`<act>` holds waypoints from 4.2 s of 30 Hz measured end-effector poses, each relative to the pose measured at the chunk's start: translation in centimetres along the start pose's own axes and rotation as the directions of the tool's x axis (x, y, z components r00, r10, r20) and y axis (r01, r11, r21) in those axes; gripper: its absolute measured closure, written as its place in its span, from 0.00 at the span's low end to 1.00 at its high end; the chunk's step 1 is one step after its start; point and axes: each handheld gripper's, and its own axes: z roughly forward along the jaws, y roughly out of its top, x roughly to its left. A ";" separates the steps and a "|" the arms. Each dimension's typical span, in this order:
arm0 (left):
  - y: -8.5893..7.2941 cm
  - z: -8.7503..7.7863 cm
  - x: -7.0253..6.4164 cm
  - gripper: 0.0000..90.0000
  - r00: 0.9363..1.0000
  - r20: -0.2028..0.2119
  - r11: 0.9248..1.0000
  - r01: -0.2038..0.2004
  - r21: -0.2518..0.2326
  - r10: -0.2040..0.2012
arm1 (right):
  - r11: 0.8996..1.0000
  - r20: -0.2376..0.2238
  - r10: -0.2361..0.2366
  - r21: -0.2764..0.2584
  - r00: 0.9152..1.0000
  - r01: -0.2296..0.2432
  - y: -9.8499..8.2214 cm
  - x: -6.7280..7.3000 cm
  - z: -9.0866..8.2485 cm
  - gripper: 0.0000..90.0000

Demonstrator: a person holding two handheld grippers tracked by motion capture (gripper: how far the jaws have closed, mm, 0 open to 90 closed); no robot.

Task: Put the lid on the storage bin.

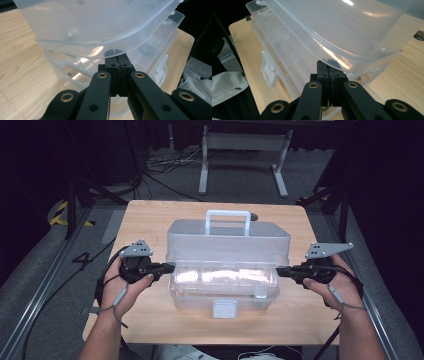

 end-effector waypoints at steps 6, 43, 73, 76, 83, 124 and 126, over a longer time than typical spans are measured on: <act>0.0 0.1 -0.2 1.00 1.000 -0.005 0.999 -0.001 0.042 0.001 | 0.999 -0.007 -0.003 0.039 1.000 0.003 -0.1 0.1 0.1 0.99; -0.6 0.6 -0.5 1.00 1.000 -0.016 0.971 -0.011 0.240 0.016 | 0.969 -0.016 -0.042 0.242 0.999 0.044 -0.7 0.2 0.7 0.98; -1.2 2.1 -0.7 1.00 0.998 0.002 0.915 -0.065 0.398 0.070 | 0.924 -0.067 -0.053 0.374 0.996 0.075 -1.5 0.2 2.0 0.97; -1.2 2.2 -0.8 1.00 0.997 0.005 0.908 -0.068 0.412 0.073 | 0.920 -0.075 -0.056 0.383 0.996 0.081 -1.6 0.1 2.2 0.97; -1.3 2.5 -0.8 1.00 0.997 0.012 0.897 -0.076 0.435 0.079 | 0.909 -0.078 -0.058 0.407 0.995 0.085 -1.7 0.1 2.5 0.97; -2.1 2.8 -0.8 0.93 0.996 0.028 0.854 -0.090 0.513 0.088 | 0.882 -0.098 -0.052 0.463 0.994 0.092 -2.6 -0.3 2.4 0.91; -2.1 2.8 -0.8 0.89 0.996 0.032 0.853 -0.089 0.515 0.085 | 0.884 -0.097 -0.055 0.459 0.994 0.094 -2.5 -0.3 2.4 0.90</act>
